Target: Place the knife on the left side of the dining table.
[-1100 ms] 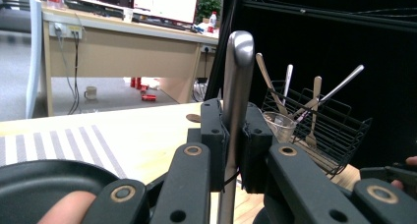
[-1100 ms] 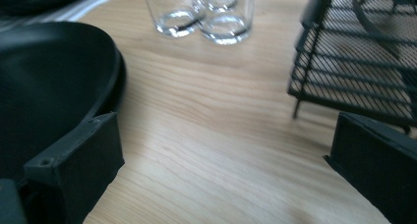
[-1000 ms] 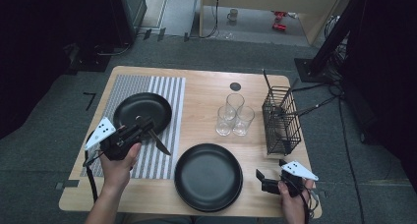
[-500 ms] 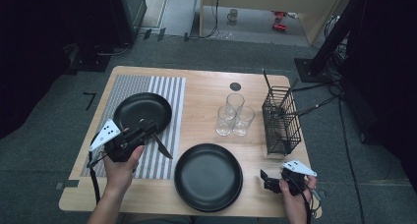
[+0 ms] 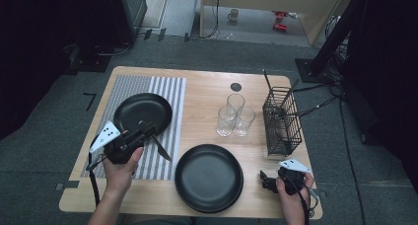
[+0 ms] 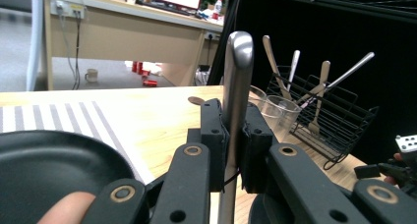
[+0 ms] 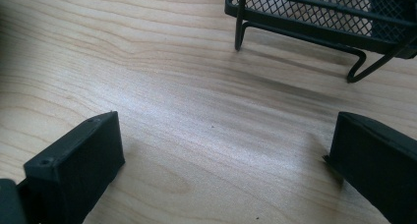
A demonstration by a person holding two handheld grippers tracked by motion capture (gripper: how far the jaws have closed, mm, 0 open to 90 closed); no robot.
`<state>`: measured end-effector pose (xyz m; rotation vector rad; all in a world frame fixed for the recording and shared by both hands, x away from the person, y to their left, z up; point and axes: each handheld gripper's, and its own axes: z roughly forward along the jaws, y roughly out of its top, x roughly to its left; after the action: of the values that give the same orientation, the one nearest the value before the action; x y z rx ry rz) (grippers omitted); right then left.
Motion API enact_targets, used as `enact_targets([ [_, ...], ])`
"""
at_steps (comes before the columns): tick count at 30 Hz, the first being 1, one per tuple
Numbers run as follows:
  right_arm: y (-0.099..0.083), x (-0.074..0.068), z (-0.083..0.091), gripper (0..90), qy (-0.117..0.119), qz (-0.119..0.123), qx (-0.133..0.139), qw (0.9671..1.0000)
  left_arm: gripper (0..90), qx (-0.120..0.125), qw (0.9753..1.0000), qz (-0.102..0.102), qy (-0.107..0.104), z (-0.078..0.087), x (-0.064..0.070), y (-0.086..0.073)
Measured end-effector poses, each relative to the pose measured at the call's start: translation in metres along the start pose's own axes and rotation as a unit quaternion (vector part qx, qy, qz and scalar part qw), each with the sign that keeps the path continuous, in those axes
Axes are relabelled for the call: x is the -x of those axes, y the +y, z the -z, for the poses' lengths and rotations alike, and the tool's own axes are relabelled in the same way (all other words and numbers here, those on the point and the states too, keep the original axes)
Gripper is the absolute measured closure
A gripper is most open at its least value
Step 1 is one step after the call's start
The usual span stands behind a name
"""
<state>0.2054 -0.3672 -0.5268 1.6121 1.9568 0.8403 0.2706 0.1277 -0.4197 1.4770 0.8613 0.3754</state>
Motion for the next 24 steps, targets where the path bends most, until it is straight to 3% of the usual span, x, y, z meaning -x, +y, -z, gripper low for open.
enact_targets([
  [10, 0.000, 0.000, 0.000, 0.0, 0.000, 0.000, 0.000, 1.0000, 83.8, -0.007, 0.9992, 0.032, 0.022, 0.017, -0.013, -0.004],
  [14, 0.000, 0.000, 0.000, 0.0, 0.000, 0.000, 0.000, 1.0000, 82.3, -0.008, 0.9986, 0.035, 0.039, 0.027, -0.020, -0.009],
  [21, 0.000, 0.000, 0.000, 0.0, 0.000, 0.000, 0.000, 1.0000, 78.0, -0.010, 0.9957, 0.048, 0.078, 0.044, -0.038, -0.023],
  [24, 0.000, 0.000, 0.000, 0.0, 0.000, 0.000, 0.000, 1.0000, 76.5, -0.014, 0.9941, 0.063, 0.087, 0.049, -0.046, -0.028],
])
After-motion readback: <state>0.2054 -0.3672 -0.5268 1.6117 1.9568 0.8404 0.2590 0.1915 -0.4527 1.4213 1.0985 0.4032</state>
